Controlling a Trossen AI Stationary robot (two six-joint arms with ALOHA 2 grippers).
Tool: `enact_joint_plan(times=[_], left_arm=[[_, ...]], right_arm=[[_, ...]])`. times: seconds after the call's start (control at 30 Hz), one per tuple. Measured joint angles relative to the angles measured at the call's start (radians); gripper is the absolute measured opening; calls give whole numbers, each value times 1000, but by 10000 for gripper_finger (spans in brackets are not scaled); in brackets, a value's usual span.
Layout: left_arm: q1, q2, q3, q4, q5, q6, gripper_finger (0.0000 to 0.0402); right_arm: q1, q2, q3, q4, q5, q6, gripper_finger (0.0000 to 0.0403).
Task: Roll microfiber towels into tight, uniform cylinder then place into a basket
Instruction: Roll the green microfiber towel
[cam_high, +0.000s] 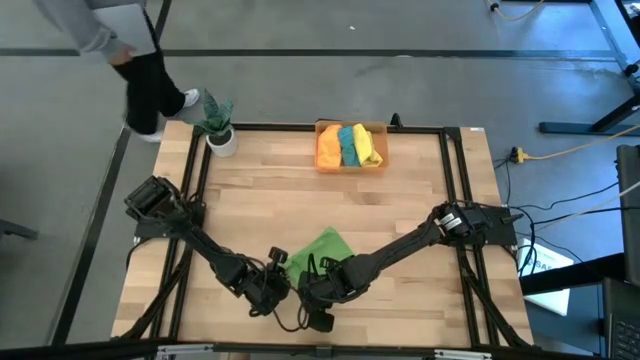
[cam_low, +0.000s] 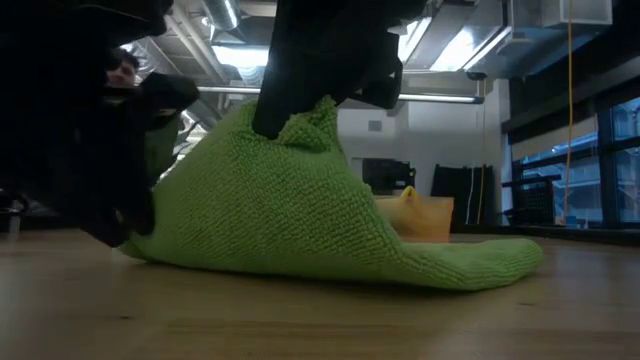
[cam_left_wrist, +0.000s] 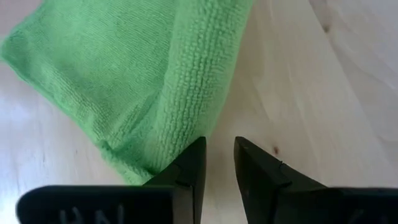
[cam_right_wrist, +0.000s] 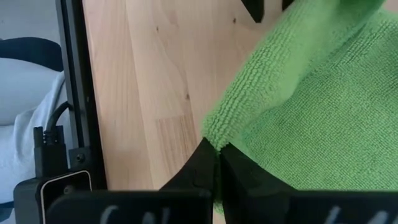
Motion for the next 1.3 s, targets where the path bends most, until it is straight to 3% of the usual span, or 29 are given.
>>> enact_joint_plan(times=[0.47,0.83,1.07,1.3], left_arm=[[99,0,0,96,-9,174,75],[105,0,0,96,-3,198,75],[109,0,0,157,-4,270,75],[133,0,0,190,-9,320,75]], right_arm=[[16,0,0,-16,54,36,8],[71,0,0,-204,197,256,8],[100,0,0,-224,163,341,8],[113,0,0,-146,88,289,8]])
